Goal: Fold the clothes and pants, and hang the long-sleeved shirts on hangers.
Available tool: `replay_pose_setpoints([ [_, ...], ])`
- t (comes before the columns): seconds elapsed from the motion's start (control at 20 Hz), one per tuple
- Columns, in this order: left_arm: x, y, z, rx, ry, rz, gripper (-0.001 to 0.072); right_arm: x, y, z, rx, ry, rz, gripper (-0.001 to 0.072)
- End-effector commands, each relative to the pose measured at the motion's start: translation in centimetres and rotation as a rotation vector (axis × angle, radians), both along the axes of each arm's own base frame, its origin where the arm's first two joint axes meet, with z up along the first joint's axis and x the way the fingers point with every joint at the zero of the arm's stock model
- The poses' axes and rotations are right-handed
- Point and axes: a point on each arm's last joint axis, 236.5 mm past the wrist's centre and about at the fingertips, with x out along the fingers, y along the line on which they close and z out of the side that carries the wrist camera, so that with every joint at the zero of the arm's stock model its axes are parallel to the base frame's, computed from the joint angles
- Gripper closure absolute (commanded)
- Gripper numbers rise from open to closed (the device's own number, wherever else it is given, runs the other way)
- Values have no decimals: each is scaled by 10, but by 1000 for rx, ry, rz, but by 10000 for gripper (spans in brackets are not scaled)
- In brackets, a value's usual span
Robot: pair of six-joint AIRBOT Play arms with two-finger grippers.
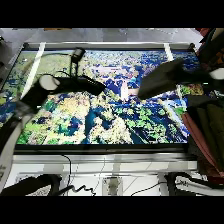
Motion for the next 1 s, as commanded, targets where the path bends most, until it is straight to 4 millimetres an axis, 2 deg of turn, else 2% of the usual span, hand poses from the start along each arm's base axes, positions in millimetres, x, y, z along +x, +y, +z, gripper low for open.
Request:
replay_pose_setpoints([
  [0.0,-17,29,61,21,-154,29,29,-75,-127,83,-69,-58,-439,701],
  [0.05,-24,31,76,11,-185,30,29,-103,-156,99,-61,-68,-562,701],
  [0.1,-31,33,90,1,-215,31,29,-132,-179,105,-68,-51,-667,701],
  [0.15,-37,35,102,-10,-239,31,29,-166,-201,102,-83,5,-773,701],
  [0.2,-43,36,111,-20,-257,31,29,-209,-220,89,-92,115,-898,701],
  [0.3,-51,38,124,-28,-286,32,29,-299,-239,59,-91,382,-1134,702],
  [0.35,-53,39,128,-31,-294,32,29,-333,-245,53,-96,466,-1225,701],
  [0.45,-55,39,130,-33,-299,32,29,-369,-251,48,-72,532,-1324,696],
  [0.5,-54,39,130,-33,-298,32,29,-377,-251,46,-49,546,-1346,582],
  [0.55,-54,39,129,-32,-297,32,29,-381,-254,45,-45,551,-1358,300],
  [0.6,-54,39,129,-32,-297,32,29,-380,-255,44,-64,560,-1333,118],
  [0.65,-54,39,129,-32,-297,32,29,-377,-255,45,-74,552,-1311,86],
  [0.7,-54,39,129,-32,-297,32,28,-368,-256,47,-66,519,-1289,91],
  [0.75,-54,39,129,-32,-297,32,29,-355,-254,49,-59,477,-1240,140],
  [0.8,-54,39,129,-32,-297,32,29,-341,-250,51,-51,447,-1176,302],
  [0.85,-54,39,129,-32,-297,32,28,-324,-243,51,-43,419,-1098,550],
  [0.9,-54,39,129,-31,-298,32,29,-305,-234,53,-42,384,-1011,704],
  [0.95,-54,39,129,-31,-298,32,29,-282,-222,56,-56,346,-894,701],
])
